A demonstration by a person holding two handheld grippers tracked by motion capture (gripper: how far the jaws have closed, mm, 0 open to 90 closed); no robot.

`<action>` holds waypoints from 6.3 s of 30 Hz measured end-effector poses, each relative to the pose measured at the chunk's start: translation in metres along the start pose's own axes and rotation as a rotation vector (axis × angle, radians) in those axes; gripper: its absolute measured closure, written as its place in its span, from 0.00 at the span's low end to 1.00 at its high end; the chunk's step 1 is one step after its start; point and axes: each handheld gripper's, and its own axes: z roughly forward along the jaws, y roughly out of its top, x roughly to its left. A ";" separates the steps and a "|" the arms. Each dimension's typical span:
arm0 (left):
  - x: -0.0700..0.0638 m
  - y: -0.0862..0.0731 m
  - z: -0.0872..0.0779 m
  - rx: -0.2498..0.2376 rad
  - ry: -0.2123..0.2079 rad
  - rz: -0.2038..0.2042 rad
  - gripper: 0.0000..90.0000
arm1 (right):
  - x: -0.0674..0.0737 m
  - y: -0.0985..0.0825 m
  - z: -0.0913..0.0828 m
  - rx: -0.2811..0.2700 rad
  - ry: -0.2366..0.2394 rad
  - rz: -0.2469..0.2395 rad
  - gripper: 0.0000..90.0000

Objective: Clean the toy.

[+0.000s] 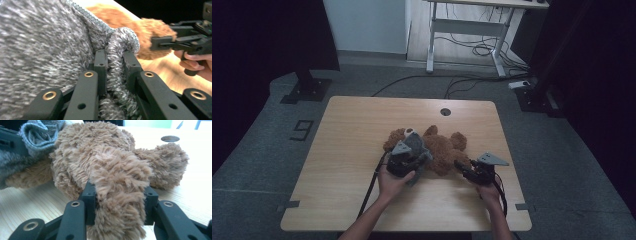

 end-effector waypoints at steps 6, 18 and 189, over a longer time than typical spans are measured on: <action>0.021 -0.003 -0.021 -0.044 0.024 -0.046 0.85 | 0.001 0.000 0.000 -0.002 0.000 -0.001 0.65; 0.058 -0.015 -0.056 -0.084 0.089 -0.110 0.84 | 0.000 0.000 0.000 0.000 0.002 -0.001 0.65; 0.076 -0.057 -0.045 -0.006 0.105 -0.178 0.88 | 0.021 -0.014 0.023 0.173 0.110 -0.148 0.64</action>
